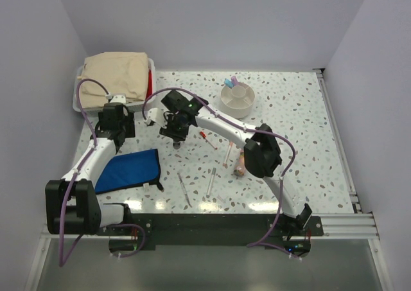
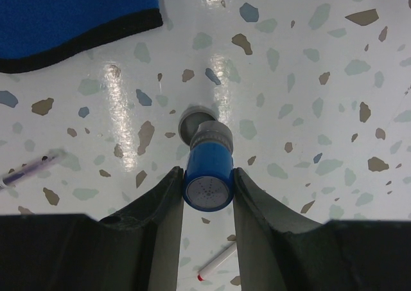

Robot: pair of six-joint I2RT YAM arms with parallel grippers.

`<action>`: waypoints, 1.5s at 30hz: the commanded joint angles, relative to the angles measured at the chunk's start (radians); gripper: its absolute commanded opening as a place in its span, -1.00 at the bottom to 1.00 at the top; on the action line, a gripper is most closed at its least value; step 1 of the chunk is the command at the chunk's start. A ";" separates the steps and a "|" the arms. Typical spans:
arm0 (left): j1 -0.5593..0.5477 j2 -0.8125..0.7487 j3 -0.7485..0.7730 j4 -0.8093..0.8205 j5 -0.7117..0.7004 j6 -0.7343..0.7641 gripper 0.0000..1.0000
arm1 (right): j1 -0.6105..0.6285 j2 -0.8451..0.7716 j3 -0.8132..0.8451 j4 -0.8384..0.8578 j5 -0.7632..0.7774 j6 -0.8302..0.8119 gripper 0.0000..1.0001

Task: Sort the stationery into containers
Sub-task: Place the stationery in the storage box.

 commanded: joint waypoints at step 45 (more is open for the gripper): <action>0.002 0.040 0.005 0.073 0.036 0.003 0.53 | -0.010 0.047 0.057 -0.076 -0.090 -0.048 -1.00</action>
